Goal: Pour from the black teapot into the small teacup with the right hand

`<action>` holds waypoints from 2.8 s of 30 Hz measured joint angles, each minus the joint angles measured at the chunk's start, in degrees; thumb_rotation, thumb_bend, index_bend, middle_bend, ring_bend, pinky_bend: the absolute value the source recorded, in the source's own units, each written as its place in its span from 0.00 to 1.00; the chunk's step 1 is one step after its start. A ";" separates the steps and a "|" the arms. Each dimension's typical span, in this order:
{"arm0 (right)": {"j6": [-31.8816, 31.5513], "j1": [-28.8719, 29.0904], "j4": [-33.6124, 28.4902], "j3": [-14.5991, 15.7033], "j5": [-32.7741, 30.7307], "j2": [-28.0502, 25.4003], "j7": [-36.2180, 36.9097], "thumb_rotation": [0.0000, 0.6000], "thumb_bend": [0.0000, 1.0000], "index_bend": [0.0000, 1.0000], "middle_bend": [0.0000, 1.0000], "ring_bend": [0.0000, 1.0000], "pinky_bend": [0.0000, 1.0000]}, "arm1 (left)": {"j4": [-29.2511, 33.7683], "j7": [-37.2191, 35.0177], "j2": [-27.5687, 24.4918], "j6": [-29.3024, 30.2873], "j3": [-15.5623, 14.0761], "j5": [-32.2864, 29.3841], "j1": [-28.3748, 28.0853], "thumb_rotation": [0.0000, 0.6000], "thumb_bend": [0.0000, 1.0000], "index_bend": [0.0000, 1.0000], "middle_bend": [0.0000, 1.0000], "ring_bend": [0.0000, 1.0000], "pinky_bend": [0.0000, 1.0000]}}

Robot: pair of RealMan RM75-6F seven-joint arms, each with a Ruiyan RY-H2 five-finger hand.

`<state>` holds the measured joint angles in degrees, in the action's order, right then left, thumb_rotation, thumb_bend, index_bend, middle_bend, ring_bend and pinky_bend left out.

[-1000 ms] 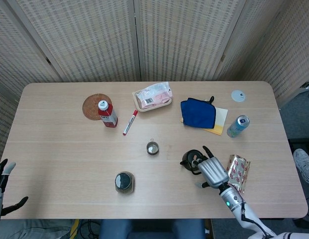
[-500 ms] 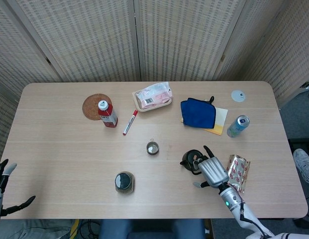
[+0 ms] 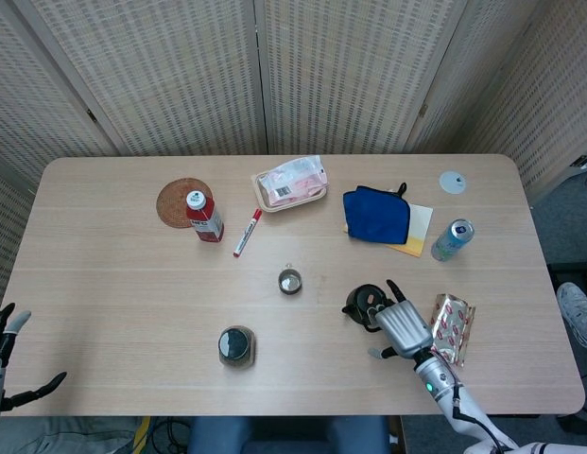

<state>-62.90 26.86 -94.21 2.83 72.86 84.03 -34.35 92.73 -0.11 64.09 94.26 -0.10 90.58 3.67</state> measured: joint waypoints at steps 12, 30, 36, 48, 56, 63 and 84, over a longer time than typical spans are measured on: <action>1.01 -0.12 0.00 0.29 -1.32 0.38 -3.07 0.65 0.00 0.48 0.53 0.41 0.00 | -0.22 -0.24 0.00 0.02 0.01 -0.09 0.09 0.59 0.00 0.10 0.00 0.00 0.00; 2.56 -0.31 1.57 0.47 -4.08 1.63 -5.20 0.73 0.00 0.55 0.62 0.52 0.00 | -0.62 -0.31 0.12 -0.22 -0.04 -0.60 0.28 0.59 0.00 0.10 0.00 0.00 0.00; 3.33 0.21 2.41 -0.57 -4.81 2.30 -4.19 0.83 0.00 0.68 0.80 0.72 0.00 | -0.62 -0.31 -0.09 0.10 -0.02 -0.92 0.63 0.59 0.00 0.10 0.00 0.00 0.00; 6.74 2.87 1.43 -4.49 -6.08 0.65 2.29 0.83 0.00 0.87 0.99 0.91 0.08 | -0.49 -0.22 -0.34 0.56 0.15 -1.24 1.03 0.59 0.00 0.10 0.00 0.00 0.00; 7.81 4.76 1.37 -7.28 -6.13 -1.03 6.90 0.66 0.00 0.89 1.00 0.93 0.09 | -0.04 -0.11 -0.49 0.19 0.14 -1.08 0.85 0.59 0.00 0.10 0.00 0.00 0.00; 7.88 5.28 1.83 -7.97 -4.49 -1.59 11.44 0.57 0.00 0.92 1.00 0.96 0.15 | 0.30 -0.62 -0.67 0.00 0.04 -0.77 0.72 0.43 0.00 0.11 0.00 0.00 0.00; 4.18 7.73 -1.45 -10.24 -3.70 -2.44 6.34 0.58 0.38 0.93 1.00 0.96 0.39 | -0.11 -0.63 -0.53 0.11 0.51 -1.28 0.66 0.43 0.00 0.11 0.00 0.00 0.00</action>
<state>-58.72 34.60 -95.65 -7.41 69.16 81.58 -28.01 92.62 -0.74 63.56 94.37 0.41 89.30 4.33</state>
